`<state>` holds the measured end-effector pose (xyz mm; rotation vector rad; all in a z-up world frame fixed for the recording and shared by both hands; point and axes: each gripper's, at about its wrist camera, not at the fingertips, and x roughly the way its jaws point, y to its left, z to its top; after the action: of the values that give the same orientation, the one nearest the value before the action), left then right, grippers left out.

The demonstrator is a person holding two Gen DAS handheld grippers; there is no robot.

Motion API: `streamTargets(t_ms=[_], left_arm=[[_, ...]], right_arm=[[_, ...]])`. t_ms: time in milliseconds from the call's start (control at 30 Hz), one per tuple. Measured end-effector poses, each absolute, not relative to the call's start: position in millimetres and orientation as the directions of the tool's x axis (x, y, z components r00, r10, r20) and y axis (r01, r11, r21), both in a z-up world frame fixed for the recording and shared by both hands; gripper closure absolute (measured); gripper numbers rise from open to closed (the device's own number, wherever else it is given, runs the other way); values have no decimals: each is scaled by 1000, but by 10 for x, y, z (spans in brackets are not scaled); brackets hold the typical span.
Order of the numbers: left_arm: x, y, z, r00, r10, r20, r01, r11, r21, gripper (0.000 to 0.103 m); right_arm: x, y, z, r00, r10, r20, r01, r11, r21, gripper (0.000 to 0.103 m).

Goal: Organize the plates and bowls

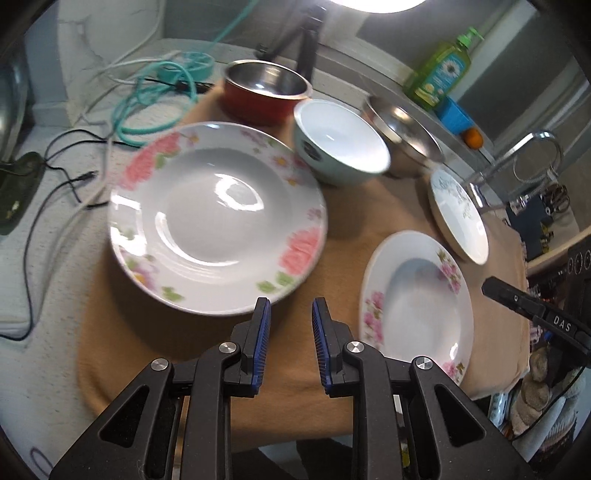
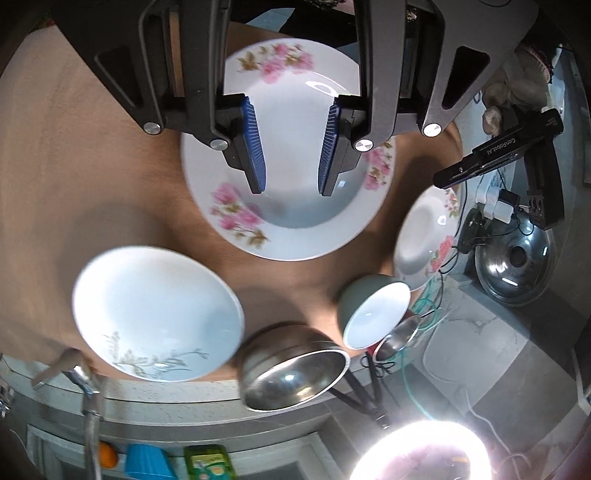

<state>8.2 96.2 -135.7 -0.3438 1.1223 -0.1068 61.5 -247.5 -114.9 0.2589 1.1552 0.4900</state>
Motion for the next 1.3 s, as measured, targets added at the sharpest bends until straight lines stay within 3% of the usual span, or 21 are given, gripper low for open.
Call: streamTargets(t_ms=[533,1300], left_arm=[[475,2059,-1396,498,-154,-854,-260,912,-316,78],[830,2239,-1683,450,-251,-857,-236,892,-385,78]], right_arm=[[887,-1472,-1333,240,552,-798,-270,828,492,73],[1248,-934,-1597,176,576,-799,-232,813,535,73]])
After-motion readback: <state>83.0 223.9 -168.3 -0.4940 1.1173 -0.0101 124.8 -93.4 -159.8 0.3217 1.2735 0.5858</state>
